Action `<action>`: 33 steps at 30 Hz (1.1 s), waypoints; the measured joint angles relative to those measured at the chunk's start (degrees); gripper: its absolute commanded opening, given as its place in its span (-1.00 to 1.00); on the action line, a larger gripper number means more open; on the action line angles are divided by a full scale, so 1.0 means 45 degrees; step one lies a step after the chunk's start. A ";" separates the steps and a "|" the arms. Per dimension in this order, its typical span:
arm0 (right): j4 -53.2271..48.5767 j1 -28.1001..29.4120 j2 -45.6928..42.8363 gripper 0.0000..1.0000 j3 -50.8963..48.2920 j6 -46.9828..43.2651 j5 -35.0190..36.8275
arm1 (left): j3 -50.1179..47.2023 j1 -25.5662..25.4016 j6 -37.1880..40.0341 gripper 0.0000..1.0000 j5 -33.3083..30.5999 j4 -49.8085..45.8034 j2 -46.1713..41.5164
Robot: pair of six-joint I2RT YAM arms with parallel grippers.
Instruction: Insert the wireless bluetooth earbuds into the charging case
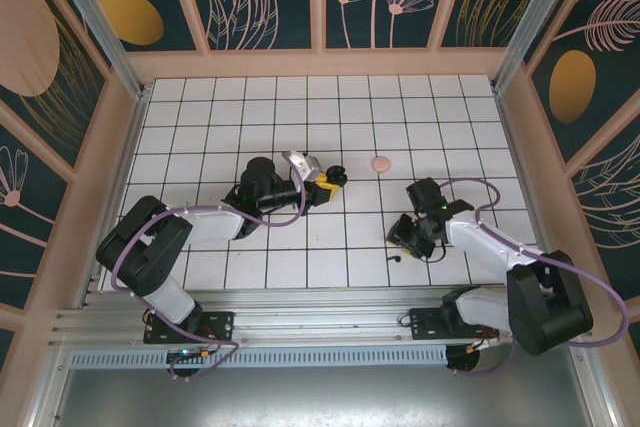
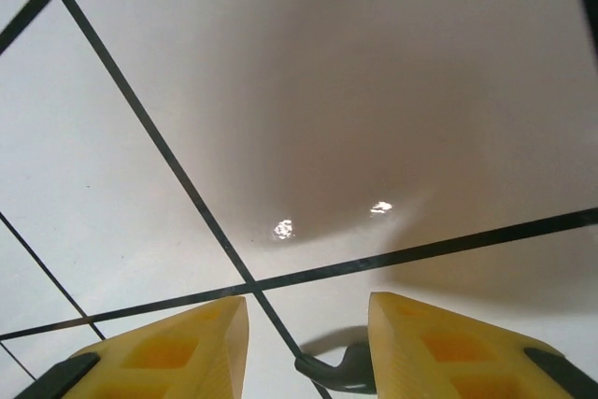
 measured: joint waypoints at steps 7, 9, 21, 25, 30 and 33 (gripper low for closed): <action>-0.1331 0.0277 -0.0695 -0.21 0.0398 0.0223 0.0078 | 0.0000 0.0000 0.0044 -0.74 0.0000 -0.0005 0.0000; -0.1389 0.0675 -0.0865 -0.22 0.0243 0.0500 -0.0194 | 0.0000 0.0000 0.0053 -0.74 0.0000 -0.0010 0.0000; -0.1137 0.1341 -0.0447 -0.22 -0.0593 0.1161 -0.1083 | 0.0000 0.0000 0.0097 -0.74 0.0000 -0.0107 0.0000; -0.0816 0.1302 0.0010 -0.23 -0.0593 0.1064 -0.0952 | 0.0000 0.0000 0.0097 -0.74 0.0000 -0.0131 0.0000; -0.0665 0.0952 0.0170 -0.25 -0.0554 0.0782 -0.0860 | 0.0000 0.0000 0.0097 -0.74 0.0000 -0.0199 0.0000; -0.0432 0.0656 0.0185 -0.27 -0.0389 0.0554 -0.0534 | 0.0000 0.0000 0.0102 -0.74 -0.0005 -0.0204 0.0000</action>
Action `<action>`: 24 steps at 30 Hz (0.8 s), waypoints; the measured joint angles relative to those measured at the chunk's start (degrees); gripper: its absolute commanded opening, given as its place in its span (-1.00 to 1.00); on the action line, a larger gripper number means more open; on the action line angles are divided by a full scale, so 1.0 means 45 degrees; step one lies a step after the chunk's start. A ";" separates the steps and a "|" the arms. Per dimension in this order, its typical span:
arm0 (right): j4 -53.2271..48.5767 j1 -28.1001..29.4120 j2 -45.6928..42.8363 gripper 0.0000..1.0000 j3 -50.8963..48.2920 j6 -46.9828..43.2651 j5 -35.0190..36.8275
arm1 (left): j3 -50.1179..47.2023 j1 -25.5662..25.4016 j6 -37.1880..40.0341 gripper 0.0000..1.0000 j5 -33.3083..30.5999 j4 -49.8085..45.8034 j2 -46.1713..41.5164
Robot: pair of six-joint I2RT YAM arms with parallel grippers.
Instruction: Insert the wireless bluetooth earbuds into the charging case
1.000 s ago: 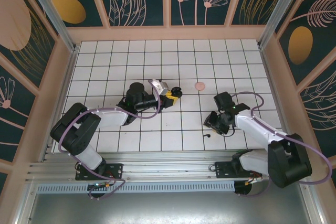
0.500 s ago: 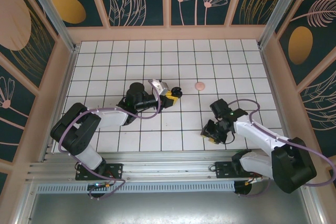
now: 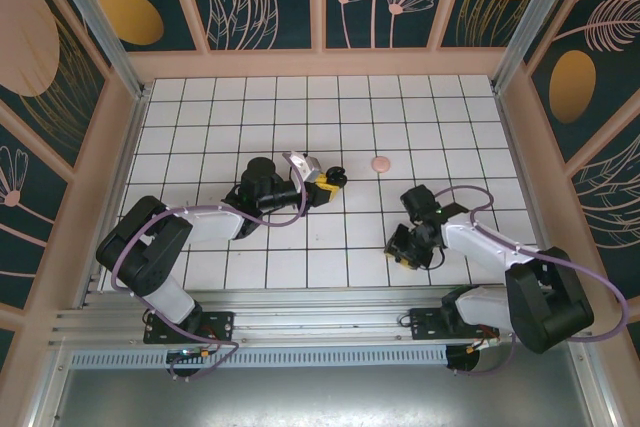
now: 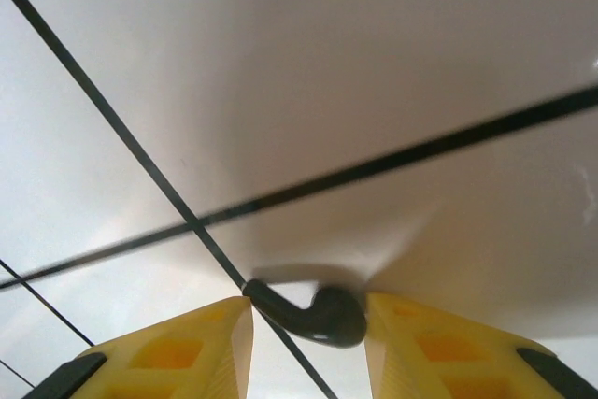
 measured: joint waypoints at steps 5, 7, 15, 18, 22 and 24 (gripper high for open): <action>0.0622 -0.0277 0.0063 -0.27 0.0238 -0.0398 0.0175 | 0.0000 0.0000 0.0000 -0.74 0.0000 -0.0015 0.0000; 0.0835 -0.0335 0.0068 -0.27 0.0243 -0.0525 0.0175 | 0.0000 0.0000 0.0005 -0.74 0.0000 -0.0039 0.0000; 0.0481 -0.0427 0.0063 -0.22 0.0743 -0.0797 0.0384 | 0.0000 0.0000 0.0005 -0.75 0.0000 -0.0087 0.0000; -0.0024 -0.0427 0.0039 -0.23 0.0860 -0.0797 0.0525 | 0.0000 0.0000 0.0005 -0.74 0.0000 -0.0087 0.0000; -0.0325 -0.0427 0.0034 -0.28 0.0860 -0.0801 0.0544 | 0.0000 0.0000 0.0005 -0.75 0.0000 -0.0087 0.0000; -0.0306 -0.0427 0.0083 -0.31 0.0860 -0.0835 0.0539 | 0.0000 0.0000 0.0005 -0.74 0.0005 -0.0087 0.0000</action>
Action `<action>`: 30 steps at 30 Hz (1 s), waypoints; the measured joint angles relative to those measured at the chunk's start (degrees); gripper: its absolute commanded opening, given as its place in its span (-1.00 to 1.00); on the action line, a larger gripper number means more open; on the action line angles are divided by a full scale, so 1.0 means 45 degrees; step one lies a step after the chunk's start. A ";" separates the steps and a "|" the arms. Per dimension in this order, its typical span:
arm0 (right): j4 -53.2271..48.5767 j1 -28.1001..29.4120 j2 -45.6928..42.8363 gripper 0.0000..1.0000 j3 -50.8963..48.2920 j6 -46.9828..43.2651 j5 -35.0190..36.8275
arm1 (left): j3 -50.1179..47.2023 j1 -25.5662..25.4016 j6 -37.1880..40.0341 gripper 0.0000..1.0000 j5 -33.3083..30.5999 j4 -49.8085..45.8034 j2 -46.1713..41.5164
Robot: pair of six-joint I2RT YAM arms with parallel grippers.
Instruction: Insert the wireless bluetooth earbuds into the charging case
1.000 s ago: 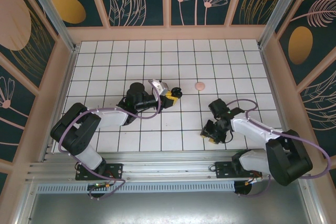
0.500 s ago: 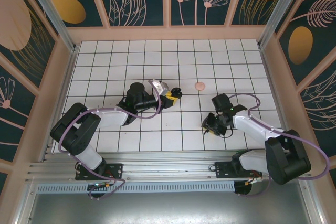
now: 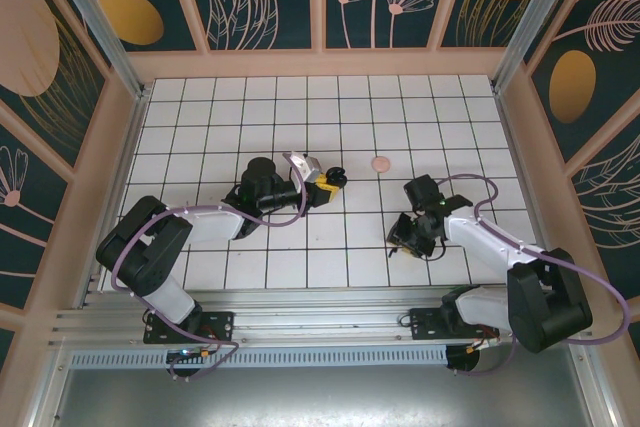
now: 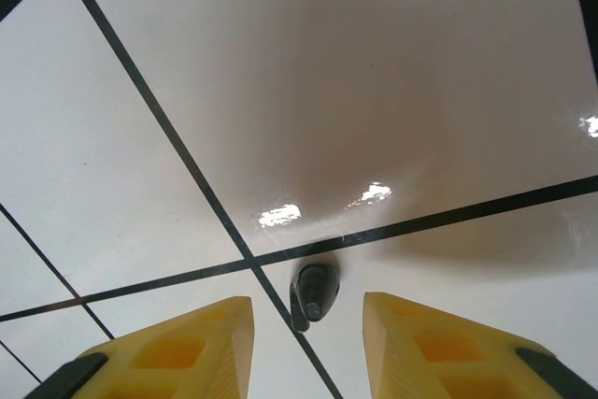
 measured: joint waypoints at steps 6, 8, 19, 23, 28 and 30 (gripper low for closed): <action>0.0238 0.0000 0.0559 -0.34 0.0000 -0.0005 -0.0044 | 0.0000 0.0000 0.0005 -0.74 -0.0005 0.0000 0.0000; 0.0277 0.0000 0.0685 -0.36 0.0000 -0.0019 -0.0044 | 0.0000 0.0000 0.0029 -0.75 -0.0005 -0.0005 0.0000; 0.0680 0.0000 0.1020 -0.43 -0.0005 -0.0102 -0.0107 | 0.0000 0.0000 0.0034 -0.75 -0.0005 -0.0005 0.0000; 0.0801 0.0000 0.1069 -0.44 -0.0005 -0.0102 -0.0155 | 0.0000 0.0000 0.0034 -0.75 -0.0005 -0.0015 0.0000; 0.0801 0.0005 0.1069 -0.45 -0.0005 -0.0097 -0.0151 | 0.0000 0.0000 0.0034 -0.75 -0.0005 -0.0097 0.0000; 0.0787 0.0019 0.1069 -0.45 -0.0005 -0.0097 -0.0146 | 0.0000 0.0000 0.0034 -0.75 -0.0005 -0.0131 0.0000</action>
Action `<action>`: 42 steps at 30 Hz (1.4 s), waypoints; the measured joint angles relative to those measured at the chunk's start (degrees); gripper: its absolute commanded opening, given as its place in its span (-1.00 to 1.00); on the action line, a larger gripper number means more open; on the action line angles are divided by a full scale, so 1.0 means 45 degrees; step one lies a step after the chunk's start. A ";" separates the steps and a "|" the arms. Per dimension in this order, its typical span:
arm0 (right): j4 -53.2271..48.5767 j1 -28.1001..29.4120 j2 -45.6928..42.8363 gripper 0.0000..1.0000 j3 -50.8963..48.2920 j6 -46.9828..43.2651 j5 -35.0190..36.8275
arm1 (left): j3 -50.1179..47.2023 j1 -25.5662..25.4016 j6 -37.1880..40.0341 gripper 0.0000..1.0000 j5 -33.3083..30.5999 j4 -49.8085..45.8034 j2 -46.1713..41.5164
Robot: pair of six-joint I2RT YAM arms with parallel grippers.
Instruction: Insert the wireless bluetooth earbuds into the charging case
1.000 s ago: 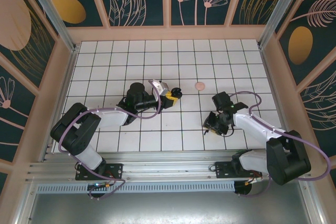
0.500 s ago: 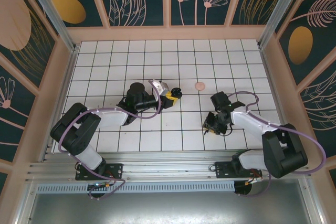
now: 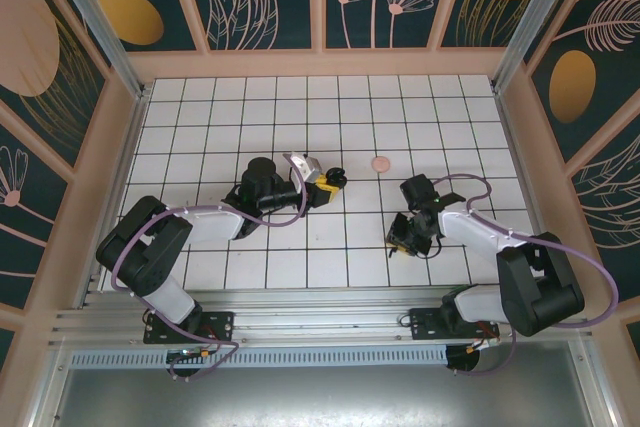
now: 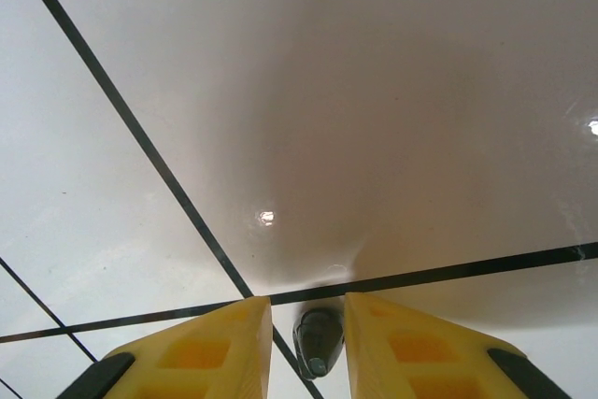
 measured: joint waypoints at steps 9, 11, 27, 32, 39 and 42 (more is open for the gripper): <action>-0.0602 0.0136 0.0005 -0.44 0.0000 -0.0005 0.0126 | 0.0000 0.0000 0.0000 -0.75 0.0000 -0.0063 0.0000; -0.0651 0.0160 0.0063 -0.45 0.0000 -0.0010 0.0146 | 0.0000 0.0000 0.0000 -0.74 0.0000 -0.0063 0.0000; -0.0928 0.0330 0.0539 -0.54 0.0243 -0.0238 0.0369 | 0.0000 0.0000 0.0000 -0.75 0.0000 -0.0063 0.0000; -0.0913 0.0379 0.0374 -0.56 0.0214 -0.0228 0.0437 | 0.0000 0.0000 0.0000 -0.75 0.0000 -0.0063 0.0000; -0.0393 0.0427 -0.0767 -0.57 0.0121 -0.0238 0.0515 | 0.0000 0.0000 -0.0019 -0.75 0.0005 -0.0029 0.0000; 0.0160 0.0427 -0.1447 -0.58 0.0121 -0.0306 0.0777 | 0.0000 0.0000 -0.0107 -0.76 0.0010 0.0262 0.0097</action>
